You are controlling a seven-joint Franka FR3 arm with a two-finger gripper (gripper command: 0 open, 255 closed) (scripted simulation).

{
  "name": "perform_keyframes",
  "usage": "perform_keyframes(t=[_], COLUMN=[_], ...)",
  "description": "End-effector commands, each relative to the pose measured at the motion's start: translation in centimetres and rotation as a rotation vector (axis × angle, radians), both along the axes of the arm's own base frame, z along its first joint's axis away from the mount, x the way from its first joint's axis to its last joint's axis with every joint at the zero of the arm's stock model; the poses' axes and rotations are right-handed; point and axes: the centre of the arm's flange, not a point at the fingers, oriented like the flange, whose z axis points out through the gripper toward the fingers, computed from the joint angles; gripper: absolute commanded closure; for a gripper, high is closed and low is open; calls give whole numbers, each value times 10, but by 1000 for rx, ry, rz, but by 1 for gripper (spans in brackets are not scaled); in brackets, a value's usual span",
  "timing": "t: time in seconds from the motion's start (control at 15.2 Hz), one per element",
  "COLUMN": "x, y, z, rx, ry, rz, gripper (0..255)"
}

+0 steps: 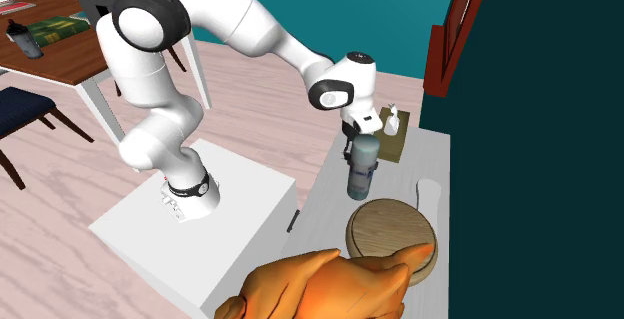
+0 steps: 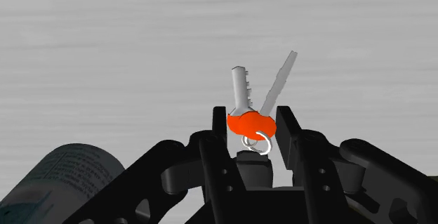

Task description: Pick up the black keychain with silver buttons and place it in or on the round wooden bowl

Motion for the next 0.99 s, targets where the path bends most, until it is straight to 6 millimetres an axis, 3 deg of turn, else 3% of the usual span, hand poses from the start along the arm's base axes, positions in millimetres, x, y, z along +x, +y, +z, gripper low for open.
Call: perform_keyframes(t=[0.0,0.4,0.92], x=[1,1,1], y=[-4,-3,-3], z=[-3,-3,39], rx=[-5,-5,-5], ry=[7,7,7], rz=[-6,-6,-6], gripper=[255,255,255])
